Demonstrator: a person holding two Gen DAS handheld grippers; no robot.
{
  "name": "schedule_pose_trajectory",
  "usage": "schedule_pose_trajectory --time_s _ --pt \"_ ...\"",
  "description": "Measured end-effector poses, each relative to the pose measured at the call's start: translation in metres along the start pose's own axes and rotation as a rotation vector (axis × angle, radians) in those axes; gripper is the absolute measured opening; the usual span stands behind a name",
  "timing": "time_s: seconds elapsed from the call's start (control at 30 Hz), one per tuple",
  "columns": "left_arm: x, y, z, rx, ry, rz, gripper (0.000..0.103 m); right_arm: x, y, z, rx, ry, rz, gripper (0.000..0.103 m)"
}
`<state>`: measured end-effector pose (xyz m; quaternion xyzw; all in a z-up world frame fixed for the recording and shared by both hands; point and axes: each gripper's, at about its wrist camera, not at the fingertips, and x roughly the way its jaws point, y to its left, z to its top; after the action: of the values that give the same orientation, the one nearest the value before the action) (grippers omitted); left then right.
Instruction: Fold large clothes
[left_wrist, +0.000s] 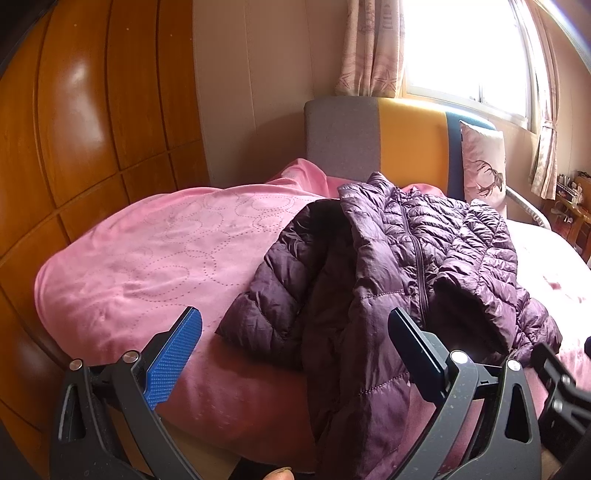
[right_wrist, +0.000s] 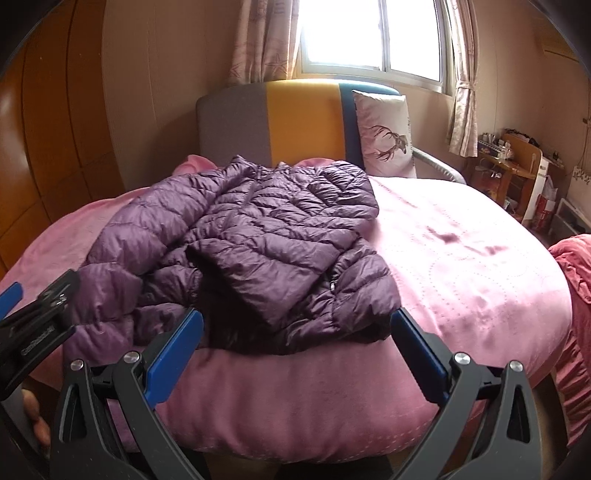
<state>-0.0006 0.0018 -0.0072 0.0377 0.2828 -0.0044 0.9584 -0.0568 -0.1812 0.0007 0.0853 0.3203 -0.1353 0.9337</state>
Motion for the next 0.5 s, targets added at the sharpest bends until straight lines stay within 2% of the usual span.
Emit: schedule_pose_trajectory --time_s 0.3,0.5 --pt "0.005 -0.002 -0.003 0.006 0.023 -0.002 0.100 0.005 -0.006 0.018 0.017 -0.040 -0.001 0.101" --pt "0.007 -0.004 -0.003 0.012 0.033 -0.013 0.100 0.007 0.000 0.015 -0.005 -0.040 0.004 0.101"
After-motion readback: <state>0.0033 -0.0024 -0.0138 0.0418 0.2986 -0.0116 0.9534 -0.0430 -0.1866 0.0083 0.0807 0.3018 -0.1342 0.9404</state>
